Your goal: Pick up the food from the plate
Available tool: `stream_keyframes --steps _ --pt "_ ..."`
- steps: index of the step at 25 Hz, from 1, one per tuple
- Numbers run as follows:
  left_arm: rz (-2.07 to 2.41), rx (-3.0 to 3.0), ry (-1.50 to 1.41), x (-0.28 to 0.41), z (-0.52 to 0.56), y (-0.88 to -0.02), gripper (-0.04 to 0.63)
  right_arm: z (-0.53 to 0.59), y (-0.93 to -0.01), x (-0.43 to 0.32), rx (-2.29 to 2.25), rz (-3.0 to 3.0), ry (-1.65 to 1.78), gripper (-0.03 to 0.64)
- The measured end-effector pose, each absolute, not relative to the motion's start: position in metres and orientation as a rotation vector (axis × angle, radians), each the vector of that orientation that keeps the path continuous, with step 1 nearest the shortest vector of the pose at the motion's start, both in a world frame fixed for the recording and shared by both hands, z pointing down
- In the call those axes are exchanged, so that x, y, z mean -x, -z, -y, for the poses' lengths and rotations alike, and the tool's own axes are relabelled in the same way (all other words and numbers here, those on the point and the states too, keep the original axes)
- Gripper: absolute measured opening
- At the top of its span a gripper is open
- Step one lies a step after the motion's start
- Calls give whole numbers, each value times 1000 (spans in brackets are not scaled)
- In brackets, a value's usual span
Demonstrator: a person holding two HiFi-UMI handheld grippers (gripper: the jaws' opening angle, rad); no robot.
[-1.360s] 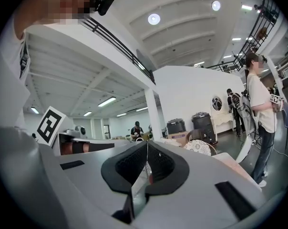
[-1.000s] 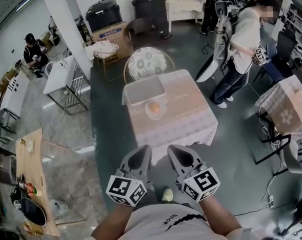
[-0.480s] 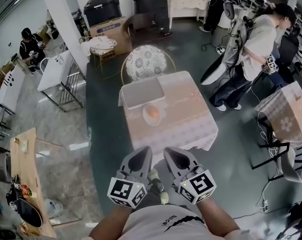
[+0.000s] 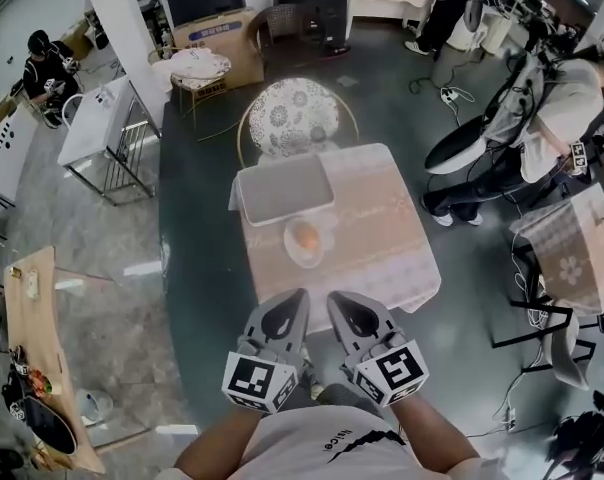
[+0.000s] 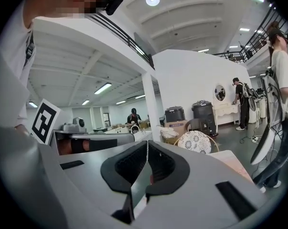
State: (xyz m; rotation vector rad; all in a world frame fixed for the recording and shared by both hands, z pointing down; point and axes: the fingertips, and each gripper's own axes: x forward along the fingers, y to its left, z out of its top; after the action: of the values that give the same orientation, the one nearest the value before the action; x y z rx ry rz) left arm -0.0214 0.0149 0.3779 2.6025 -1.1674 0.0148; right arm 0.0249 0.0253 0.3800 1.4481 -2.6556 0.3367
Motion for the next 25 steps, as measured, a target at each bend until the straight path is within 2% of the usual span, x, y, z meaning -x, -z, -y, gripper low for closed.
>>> stream_keyframes --steps 22,25 --pt "1319 -2447 -66 11 107 -442 6 108 -453 -38 -1185 2617 -485 17" --pt "1352 -2419 -90 9 124 -456 6 126 -472 -42 -1149 2600 -521 45"
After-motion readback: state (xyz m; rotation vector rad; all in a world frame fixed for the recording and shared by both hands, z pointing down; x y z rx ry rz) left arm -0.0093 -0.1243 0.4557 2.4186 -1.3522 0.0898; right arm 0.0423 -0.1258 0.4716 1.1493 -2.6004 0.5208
